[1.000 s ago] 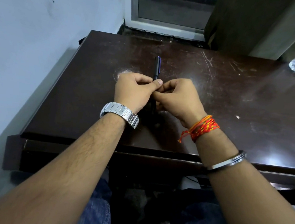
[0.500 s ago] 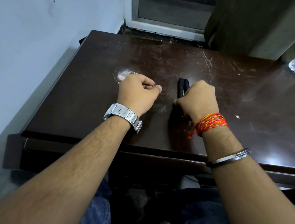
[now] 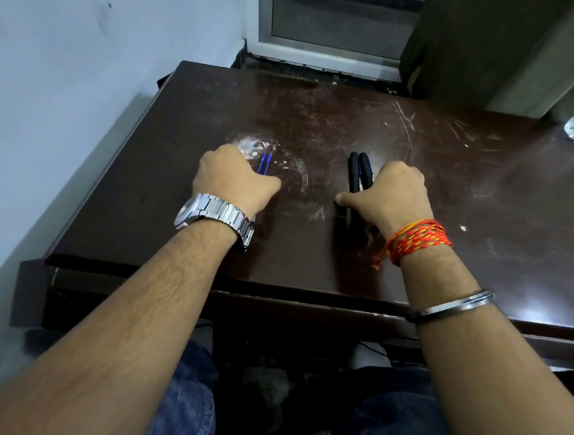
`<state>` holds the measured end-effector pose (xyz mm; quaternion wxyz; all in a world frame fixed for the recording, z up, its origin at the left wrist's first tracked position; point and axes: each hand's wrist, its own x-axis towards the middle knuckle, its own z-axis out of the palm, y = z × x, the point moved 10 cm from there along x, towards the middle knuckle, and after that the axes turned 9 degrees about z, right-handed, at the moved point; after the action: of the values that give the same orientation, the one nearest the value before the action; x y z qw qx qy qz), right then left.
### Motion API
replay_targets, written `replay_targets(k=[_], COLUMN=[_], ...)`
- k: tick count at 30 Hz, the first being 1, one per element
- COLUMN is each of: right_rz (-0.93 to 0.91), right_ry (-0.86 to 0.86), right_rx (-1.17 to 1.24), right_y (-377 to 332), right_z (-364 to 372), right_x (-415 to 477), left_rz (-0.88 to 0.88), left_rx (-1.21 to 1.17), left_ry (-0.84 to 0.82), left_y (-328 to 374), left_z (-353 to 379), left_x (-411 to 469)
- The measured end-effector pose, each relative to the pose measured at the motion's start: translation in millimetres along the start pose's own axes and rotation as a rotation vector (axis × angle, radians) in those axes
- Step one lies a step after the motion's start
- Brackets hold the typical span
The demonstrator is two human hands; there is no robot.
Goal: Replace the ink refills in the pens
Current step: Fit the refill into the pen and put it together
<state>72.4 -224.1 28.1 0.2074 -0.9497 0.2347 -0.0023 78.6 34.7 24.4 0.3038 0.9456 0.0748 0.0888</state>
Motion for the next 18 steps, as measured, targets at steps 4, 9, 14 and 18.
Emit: replay_targets(k=[4, 9, 14, 18], right_rz=[0.005, -0.013, -0.019, -0.001], right_ry=[-0.023, 0.020, 0.011, 0.021], right_rx=[0.030, 0.024, 0.028, 0.080], right_y=[2.4, -0.4, -2.1, -2.3], right_z=[6.2, 4.3, 8.7, 8.3], right_x=[2.7, 1.9, 3.9, 2.6], left_rz=[-0.011, -0.001, -0.001, -0.014], left_rx=[0.036, 0.036, 0.004, -0.013], left_ry=[-0.079, -0.099, -0.115, -0.114], left_y=[-2.0, -1.3, -0.6, -2.8], left_z=[9.8, 11.9, 15.5, 14.6], left_x=[-0.5, 1.5, 2.1, 2.6])
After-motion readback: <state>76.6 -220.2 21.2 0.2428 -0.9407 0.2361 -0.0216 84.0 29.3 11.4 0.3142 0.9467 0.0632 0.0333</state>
